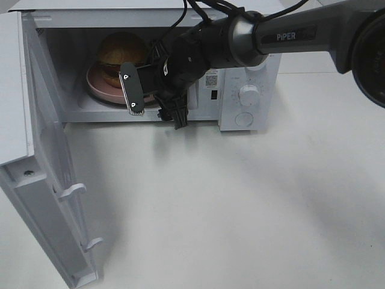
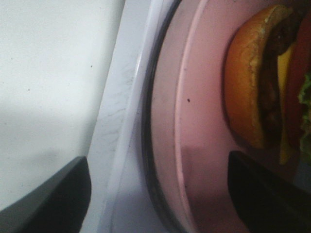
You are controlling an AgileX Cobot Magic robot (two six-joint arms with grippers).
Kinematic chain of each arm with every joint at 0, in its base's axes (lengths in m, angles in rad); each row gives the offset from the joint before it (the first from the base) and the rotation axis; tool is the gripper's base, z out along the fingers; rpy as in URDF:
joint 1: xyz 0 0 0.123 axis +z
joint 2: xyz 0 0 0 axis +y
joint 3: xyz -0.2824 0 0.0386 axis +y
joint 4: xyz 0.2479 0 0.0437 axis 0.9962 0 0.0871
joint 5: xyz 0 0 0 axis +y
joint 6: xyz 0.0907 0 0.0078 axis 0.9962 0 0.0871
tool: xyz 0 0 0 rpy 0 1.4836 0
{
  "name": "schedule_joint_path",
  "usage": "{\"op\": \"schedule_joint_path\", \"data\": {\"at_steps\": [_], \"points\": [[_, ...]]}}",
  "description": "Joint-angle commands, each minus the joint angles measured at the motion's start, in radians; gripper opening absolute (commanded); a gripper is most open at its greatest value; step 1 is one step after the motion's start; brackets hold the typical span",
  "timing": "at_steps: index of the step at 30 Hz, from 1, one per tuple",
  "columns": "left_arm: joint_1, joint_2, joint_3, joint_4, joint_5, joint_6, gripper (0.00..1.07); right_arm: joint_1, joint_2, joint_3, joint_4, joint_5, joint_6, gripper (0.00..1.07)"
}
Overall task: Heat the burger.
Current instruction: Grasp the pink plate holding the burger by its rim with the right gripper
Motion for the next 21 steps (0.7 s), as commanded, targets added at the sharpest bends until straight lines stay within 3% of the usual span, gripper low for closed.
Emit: {"op": "schedule_joint_path", "data": {"at_steps": [1, 6, 7, 8, 9, 11, 13, 15, 21], "points": [[0.002, -0.017, 0.000, 0.000, -0.001, -0.007, 0.98, -0.002, 0.016, -0.008, 0.028, -0.011, -0.001, 0.66], [0.002, -0.017, 0.000, 0.000, -0.001, -0.007, 0.98, -0.001, 0.024, -0.011, 0.037, -0.029, -0.002, 0.52], [0.002, -0.017, 0.000, 0.000, -0.001, -0.007, 0.98, -0.001, 0.024, -0.011, 0.037, -0.029, -0.002, 0.41], [0.002, -0.017, 0.000, 0.000, -0.001, -0.007, 0.98, -0.001, 0.024, -0.011, 0.037, -0.029, -0.002, 0.41], [0.002, -0.017, 0.000, 0.000, -0.001, -0.007, 0.98, -0.001, 0.024, -0.011, 0.037, -0.026, -0.002, 0.27], [0.002, -0.017, 0.000, 0.000, -0.001, -0.007, 0.98, -0.001, 0.024, -0.011, 0.037, -0.021, -0.002, 0.21], [0.002, -0.017, 0.000, 0.000, -0.001, -0.007, 0.98, 0.005, 0.024, -0.011, 0.039, -0.013, -0.002, 0.07], [0.002, -0.017, 0.000, 0.000, -0.001, -0.007, 0.98, 0.010, 0.024, -0.011, 0.038, -0.008, -0.005, 0.00], [0.002, -0.017, 0.000, 0.000, -0.001, -0.007, 0.98, 0.011, 0.020, -0.011, 0.053, 0.037, -0.056, 0.00]]}}
